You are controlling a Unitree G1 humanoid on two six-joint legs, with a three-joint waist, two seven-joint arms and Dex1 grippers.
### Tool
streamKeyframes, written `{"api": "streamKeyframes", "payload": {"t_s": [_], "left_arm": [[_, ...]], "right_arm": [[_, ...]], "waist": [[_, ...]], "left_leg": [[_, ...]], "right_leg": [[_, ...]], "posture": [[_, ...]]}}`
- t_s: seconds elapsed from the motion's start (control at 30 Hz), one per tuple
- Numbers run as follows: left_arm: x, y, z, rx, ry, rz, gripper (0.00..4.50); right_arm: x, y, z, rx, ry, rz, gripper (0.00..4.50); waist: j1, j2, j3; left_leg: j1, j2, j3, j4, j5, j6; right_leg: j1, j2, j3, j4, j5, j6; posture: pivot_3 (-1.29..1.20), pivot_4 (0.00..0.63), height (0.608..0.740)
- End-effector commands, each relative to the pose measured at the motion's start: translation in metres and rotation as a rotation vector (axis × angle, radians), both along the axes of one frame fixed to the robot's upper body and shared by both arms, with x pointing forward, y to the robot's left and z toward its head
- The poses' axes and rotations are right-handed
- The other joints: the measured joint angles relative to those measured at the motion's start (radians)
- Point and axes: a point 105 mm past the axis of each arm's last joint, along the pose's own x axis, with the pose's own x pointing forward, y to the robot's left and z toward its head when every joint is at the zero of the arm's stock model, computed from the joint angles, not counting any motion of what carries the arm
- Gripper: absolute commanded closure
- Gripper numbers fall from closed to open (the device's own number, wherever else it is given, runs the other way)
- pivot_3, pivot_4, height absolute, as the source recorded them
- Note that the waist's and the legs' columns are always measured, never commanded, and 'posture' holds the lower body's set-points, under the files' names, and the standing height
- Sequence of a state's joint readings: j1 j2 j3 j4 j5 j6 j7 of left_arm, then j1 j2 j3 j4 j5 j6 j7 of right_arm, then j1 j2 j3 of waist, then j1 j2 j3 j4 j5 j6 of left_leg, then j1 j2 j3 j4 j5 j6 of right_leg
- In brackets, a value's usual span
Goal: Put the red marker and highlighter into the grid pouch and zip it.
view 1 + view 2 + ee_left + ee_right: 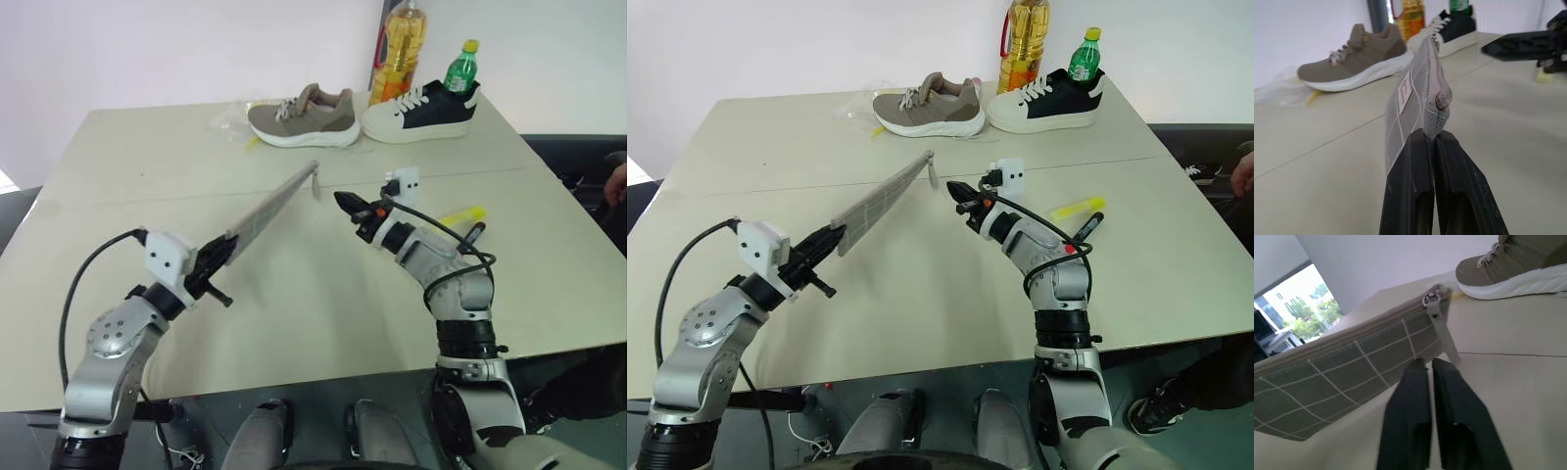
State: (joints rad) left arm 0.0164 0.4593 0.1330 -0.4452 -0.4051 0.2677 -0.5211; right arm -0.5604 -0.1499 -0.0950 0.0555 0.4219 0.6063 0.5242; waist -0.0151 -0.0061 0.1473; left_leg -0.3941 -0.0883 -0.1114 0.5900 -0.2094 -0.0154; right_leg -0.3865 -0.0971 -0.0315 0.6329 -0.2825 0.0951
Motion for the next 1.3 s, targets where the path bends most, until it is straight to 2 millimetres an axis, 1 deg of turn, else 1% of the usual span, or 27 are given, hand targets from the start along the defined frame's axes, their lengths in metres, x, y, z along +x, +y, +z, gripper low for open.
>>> {"api": "streamKeyframes", "payload": {"t_s": [0.03,0.07,0.1,0.13,0.43,0.7,0.73,0.77,0.83,0.9,0.93,1.17,1.3], "left_arm": [[-0.002,-0.008,0.012,-0.008,-0.034,-0.051,4.50],[-0.003,-0.009,0.012,-0.005,-0.032,-0.056,4.50],[-0.003,-0.010,0.012,-0.004,-0.030,-0.058,4.50],[-0.003,-0.010,0.012,-0.003,-0.029,-0.060,4.50],[-0.010,-0.016,0.010,0.013,-0.014,-0.104,4.50],[-0.013,-0.021,0.008,0.024,-0.003,-0.138,4.50],[-0.013,-0.020,0.008,0.026,-0.004,-0.136,4.50],[-0.013,-0.020,0.008,0.028,-0.005,-0.135,4.50],[-0.012,-0.020,0.008,0.029,-0.005,-0.135,4.50],[-0.012,-0.020,0.008,0.030,-0.004,-0.134,4.50],[-0.012,-0.020,0.008,0.032,-0.004,-0.134,4.50],[-0.010,-0.017,0.007,0.038,-0.001,-0.126,4.50],[-0.007,-0.019,0.004,0.049,-0.002,-0.118,4.50]], "right_arm": [[-0.003,0.006,0.011,-0.140,-0.132,0.049,2.68],[-0.002,0.005,0.012,-0.165,-0.156,0.041,2.24],[-0.001,0.004,0.013,-0.191,-0.179,0.034,1.66],[0.000,0.003,0.014,-0.220,-0.201,0.024,1.22],[0.018,-0.006,0.013,-0.288,-0.242,-0.062,1.22],[0.027,-0.006,0.014,-0.309,-0.257,-0.070,1.22],[0.027,-0.006,0.013,-0.308,-0.255,-0.065,1.74],[0.026,-0.006,0.013,-0.306,-0.255,-0.062,2.07],[0.024,-0.006,0.012,-0.318,-0.263,-0.044,3.03],[0.021,-0.004,0.011,-0.332,-0.273,-0.027,4.18],[0.020,-0.003,0.012,-0.334,-0.277,-0.018,4.45],[0.014,0.001,0.012,-0.418,-0.334,0.040,4.45],[-0.001,0.012,0.011,-0.503,-0.398,0.153,4.45]], "waist": [[0.001,0.000,0.000],[0.001,0.000,0.000],[0.001,0.000,0.000],[0.001,0.000,0.000],[0.004,0.000,0.000],[0.004,0.000,0.000],[0.004,0.000,0.000],[0.004,0.000,0.000],[0.004,0.000,0.000],[0.004,0.000,0.000],[0.004,0.000,0.000],[0.004,0.000,0.000],[0.004,0.000,0.000]], "left_leg": [[0.000,0.000,0.000,0.000,0.000,0.000],[0.000,0.000,0.000,0.000,0.000,0.000],[0.000,0.000,0.000,0.000,0.000,0.000],[0.000,0.000,0.000,0.000,0.000,0.000],[0.000,0.000,0.000,0.001,0.000,0.000],[0.000,0.000,0.000,0.001,0.000,0.000],[0.000,0.000,0.000,0.001,0.000,0.000],[0.000,0.000,0.000,0.001,0.000,0.000],[0.000,0.000,0.000,0.001,0.000,0.000],[0.000,0.000,0.000,0.001,0.000,0.000],[0.000,0.000,0.000,0.001,0.000,0.000],[0.000,0.000,0.000,0.001,0.000,0.000],[0.000,0.000,0.000,0.001,0.000,0.000]], "right_leg": [[0.000,0.000,0.000,0.000,0.000,0.000],[0.000,0.000,0.000,0.000,0.000,0.000],[0.000,0.000,0.000,0.000,0.000,0.000],[0.001,0.000,0.000,0.000,0.000,0.000],[0.000,0.000,0.000,-0.001,0.000,0.000],[0.001,0.000,0.000,-0.001,0.000,0.000],[0.001,0.000,0.000,-0.001,0.000,0.000],[0.001,0.000,0.000,-0.001,0.000,0.000],[0.001,0.000,0.000,-0.001,0.000,0.000],[0.001,0.000,0.000,-0.001,0.000,0.000],[0.001,0.000,0.000,-0.001,0.000,0.000],[0.001,0.000,0.000,-0.001,0.000,0.000],[0.001,0.000,0.000,-0.001,0.000,0.000]], "posture": [[0.00,0.150,0.738],[0.00,0.150,0.738],[0.00,0.150,0.738],[0.00,0.150,0.738],[0.00,0.150,0.738],[0.00,0.150,0.738],[0.00,0.150,0.738],[0.00,0.150,0.738],[0.00,0.150,0.738],[0.00,0.150,0.738],[0.00,0.150,0.738],[0.00,0.150,0.738],[0.00,0.150,0.738]]}}
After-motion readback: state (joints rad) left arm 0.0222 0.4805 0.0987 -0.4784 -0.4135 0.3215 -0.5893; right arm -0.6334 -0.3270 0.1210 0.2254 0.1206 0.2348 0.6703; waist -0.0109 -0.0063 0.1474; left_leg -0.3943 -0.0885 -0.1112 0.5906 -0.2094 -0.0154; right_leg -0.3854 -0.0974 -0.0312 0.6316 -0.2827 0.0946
